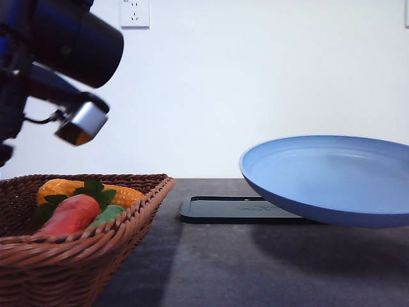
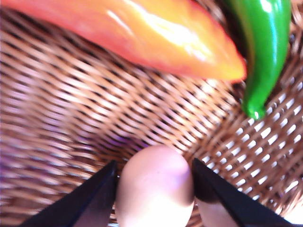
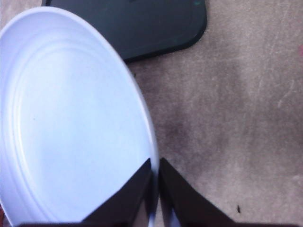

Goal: Transfer egg from basket to plate and serve

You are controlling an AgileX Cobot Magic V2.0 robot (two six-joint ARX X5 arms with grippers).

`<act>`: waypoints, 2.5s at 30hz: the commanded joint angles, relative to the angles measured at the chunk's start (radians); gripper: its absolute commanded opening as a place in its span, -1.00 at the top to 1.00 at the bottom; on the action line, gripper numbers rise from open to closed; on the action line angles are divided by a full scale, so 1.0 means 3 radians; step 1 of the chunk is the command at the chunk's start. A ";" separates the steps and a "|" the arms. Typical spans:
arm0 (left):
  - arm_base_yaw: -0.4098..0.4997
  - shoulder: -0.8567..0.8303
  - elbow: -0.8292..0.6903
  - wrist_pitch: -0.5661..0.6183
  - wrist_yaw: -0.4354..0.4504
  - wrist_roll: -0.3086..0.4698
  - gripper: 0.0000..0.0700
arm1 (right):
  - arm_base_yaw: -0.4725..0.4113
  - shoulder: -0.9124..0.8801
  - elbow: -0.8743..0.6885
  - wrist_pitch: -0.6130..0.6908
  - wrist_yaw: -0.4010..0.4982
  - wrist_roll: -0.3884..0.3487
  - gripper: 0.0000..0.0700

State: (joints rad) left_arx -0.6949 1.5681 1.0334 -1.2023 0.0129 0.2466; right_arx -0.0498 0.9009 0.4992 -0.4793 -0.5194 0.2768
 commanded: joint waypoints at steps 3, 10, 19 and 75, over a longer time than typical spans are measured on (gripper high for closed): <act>-0.0025 0.0053 0.0230 0.0108 -0.0022 -0.0015 0.12 | -0.0004 0.0013 0.0019 0.0051 -0.0015 -0.0025 1.00; -0.0026 0.0053 0.0720 0.0421 -0.0018 -0.0029 0.12 | 0.0016 0.0014 0.0019 0.0045 -0.0030 -0.0019 1.00; -0.0079 0.0053 0.1421 0.1251 0.0613 -0.0637 0.12 | 0.0187 0.0023 0.0019 0.0019 -0.0222 0.0063 1.00; -0.0958 0.0776 0.1687 0.1705 0.0327 -0.0787 -0.41 | 0.0375 0.0118 0.0020 -0.0357 -0.0370 0.0128 1.00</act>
State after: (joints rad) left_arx -0.9764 1.8107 1.5058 -0.6892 0.1108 0.0078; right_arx 0.0601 0.9221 0.4992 -0.5932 -0.6133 0.3042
